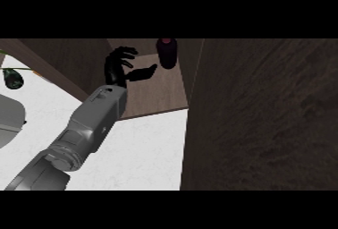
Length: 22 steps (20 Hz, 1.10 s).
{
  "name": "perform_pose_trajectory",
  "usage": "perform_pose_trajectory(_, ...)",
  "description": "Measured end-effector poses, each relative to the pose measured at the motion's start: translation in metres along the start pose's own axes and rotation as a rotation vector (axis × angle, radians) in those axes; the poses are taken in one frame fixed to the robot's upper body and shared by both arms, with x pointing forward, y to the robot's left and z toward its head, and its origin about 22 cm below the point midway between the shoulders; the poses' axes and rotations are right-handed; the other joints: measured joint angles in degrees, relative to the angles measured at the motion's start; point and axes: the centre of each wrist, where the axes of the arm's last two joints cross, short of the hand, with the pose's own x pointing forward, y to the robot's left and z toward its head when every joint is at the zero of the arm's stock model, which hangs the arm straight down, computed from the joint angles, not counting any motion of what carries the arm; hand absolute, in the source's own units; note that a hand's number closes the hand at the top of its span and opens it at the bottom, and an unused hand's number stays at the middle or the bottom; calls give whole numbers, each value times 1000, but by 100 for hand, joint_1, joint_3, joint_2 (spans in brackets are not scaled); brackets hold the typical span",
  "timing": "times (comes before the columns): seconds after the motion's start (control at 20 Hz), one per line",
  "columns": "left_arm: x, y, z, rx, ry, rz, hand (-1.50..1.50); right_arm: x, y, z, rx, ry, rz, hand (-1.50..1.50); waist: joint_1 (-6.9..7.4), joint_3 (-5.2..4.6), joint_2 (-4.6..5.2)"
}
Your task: Pick up the wine, place it into the cabinet and close the cabinet
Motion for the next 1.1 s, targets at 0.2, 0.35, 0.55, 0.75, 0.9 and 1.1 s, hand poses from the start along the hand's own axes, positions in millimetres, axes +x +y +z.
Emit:
perform_pose_trajectory(0.2,0,0,0,-11,17,17,-150,0,1,0,3,1,-2,-150,0,-9,-6)
perform_pose_trajectory(0.35,1,0,-1,-18,36,32,-150,1,1,-1,4,-5,-1,-150,8,-12,-3)
perform_pose_trajectory(0.55,2,-1,-1,-33,41,46,-150,1,1,-1,10,-5,-1,-150,23,-19,3)
perform_pose_trajectory(0.75,3,-2,0,-48,11,47,-150,1,3,-2,16,0,-6,-150,43,-40,2)
perform_pose_trajectory(0.9,5,-4,1,-92,-7,65,-150,1,3,-2,13,0,-6,-150,68,-57,3)
perform_pose_trajectory(1.1,8,-9,4,-205,-49,119,-150,1,3,-2,6,-1,-12,-150,155,-73,-34)
